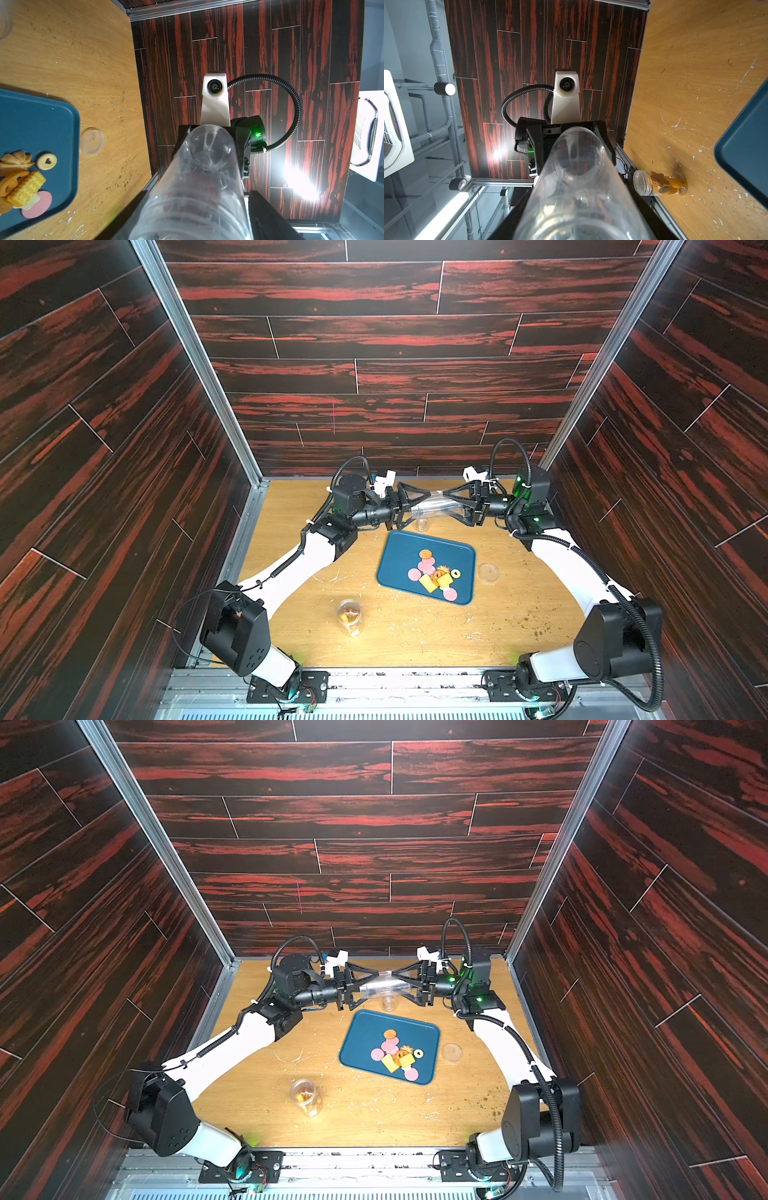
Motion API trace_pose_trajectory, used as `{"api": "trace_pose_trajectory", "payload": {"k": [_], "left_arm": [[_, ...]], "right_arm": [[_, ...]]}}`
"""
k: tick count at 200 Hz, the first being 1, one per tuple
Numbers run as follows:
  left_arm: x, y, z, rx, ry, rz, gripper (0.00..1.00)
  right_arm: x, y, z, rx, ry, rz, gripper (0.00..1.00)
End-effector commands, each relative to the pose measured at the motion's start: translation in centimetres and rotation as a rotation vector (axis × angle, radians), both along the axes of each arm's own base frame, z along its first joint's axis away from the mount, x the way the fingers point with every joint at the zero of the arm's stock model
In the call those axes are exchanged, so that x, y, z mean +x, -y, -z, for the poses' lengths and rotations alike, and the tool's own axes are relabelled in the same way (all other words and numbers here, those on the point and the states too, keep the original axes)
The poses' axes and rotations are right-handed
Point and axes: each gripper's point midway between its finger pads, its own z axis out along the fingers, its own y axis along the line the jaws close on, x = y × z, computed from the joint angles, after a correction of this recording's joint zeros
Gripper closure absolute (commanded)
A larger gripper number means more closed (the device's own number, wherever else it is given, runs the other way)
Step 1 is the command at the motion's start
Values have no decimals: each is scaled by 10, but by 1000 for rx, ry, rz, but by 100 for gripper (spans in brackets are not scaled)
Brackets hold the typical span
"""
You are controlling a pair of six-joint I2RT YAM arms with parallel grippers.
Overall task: Pour the cookies out of the jar
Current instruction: Place the jar at the center of the board.
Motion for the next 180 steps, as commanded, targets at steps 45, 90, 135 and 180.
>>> {"api": "trace_pose_trajectory", "payload": {"k": [45, 90, 135, 180], "left_arm": [[-7, 0, -16, -16, 46, 19, 31], [-7, -1, -16, 11, 56, 20, 33], [-8, -5, -4, 72, 43, 15, 34], [-3, -27, 4, 99, 22, -30, 35]], "right_arm": [[-3, -3, -1, 8, 11, -3, 40], [-7, -2, 1, 3, 10, -7, 5], [-4, 1, 2, -26, 15, 13, 2], [1, 11, 16, -87, -12, 59, 2]]}}
